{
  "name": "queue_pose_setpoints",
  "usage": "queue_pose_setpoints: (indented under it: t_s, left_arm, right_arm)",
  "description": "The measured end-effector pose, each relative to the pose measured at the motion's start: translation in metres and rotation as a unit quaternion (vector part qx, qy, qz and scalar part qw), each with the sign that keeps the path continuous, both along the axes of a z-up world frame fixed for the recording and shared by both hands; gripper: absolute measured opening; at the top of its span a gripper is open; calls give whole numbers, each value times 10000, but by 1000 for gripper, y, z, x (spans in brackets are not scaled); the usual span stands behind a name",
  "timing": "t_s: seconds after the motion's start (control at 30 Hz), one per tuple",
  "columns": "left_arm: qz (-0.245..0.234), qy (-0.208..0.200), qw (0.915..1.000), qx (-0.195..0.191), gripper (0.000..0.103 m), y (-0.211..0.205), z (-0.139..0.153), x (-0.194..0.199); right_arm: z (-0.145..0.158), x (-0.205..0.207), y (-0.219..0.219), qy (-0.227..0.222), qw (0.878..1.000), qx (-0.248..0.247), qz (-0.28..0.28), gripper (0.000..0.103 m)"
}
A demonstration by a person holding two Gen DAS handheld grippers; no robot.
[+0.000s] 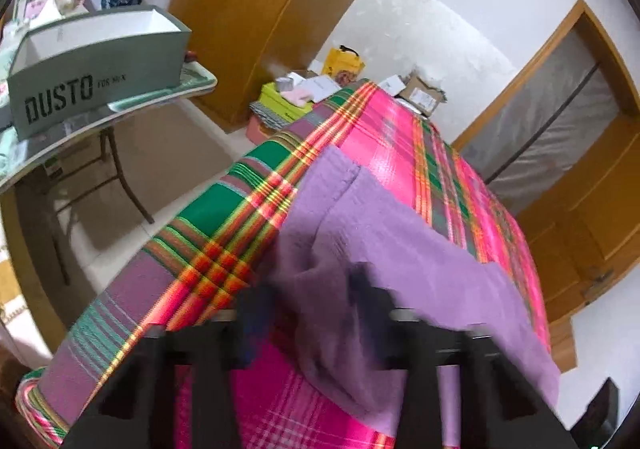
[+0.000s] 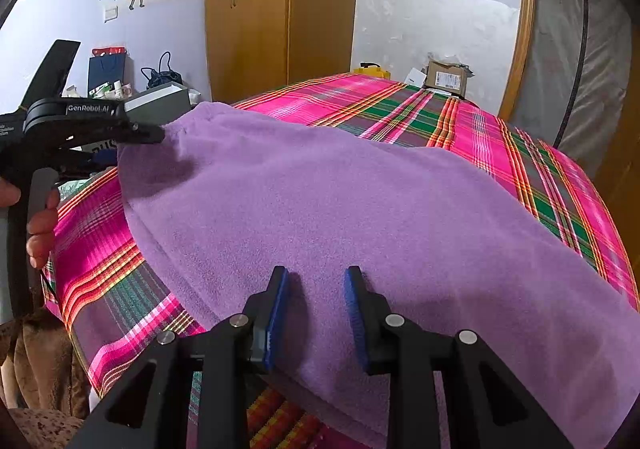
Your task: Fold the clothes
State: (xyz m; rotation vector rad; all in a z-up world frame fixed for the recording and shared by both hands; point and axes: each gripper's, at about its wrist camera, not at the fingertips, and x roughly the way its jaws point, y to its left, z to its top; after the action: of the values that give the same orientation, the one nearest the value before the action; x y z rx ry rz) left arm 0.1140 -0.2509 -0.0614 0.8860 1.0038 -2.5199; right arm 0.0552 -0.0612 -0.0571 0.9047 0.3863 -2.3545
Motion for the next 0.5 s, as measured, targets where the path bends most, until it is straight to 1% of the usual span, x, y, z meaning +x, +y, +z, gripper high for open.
queue_pose_setpoints:
  t_s: [0.03,0.1,0.2,0.23,0.3,0.37,0.4,0.43,0.47,0.5]
  left_arm:
    - [-18,41,10000,-43,27,2,1,0]
    - [-32,123,9998,-176,22,6,4,0]
    - [-58,140,9984,-547,22,18,10,-1]
    - [-70,107,9981,-596,22,19,10,-2]
    - [-45,8,9985,-537,22,16,6,-5]
    - [5,-33,9994,-332,22,9,2,-6]
    - [33,-44,9998,-205,31,5,0,-6]
    - [67,-80,9999,-126,34,2,-2,-6]
    - [104,-141,9998,-94,42,0,-4,-6]
    - [129,-183,9997,-35,46,-2,-6,-7]
  right_arm:
    - [0,0,0,-1,10000,-3,-1,30]
    - [0,0,0,-5,10000,-10,-5,30]
    - [0,0,0,-18,10000,-30,-9,30]
    - [0,0,0,-20,10000,-35,-8,30]
    - [0,0,1,-25,10000,-42,-11,30]
    - [0,-1,1,-28,10000,-50,-11,30]
    - [0,-1,1,-31,10000,-56,-10,30]
    - [0,-1,2,-35,10000,-63,-6,30]
    - [0,-1,3,-37,10000,-67,-2,30]
    - [0,-1,3,-39,10000,-72,0,30]
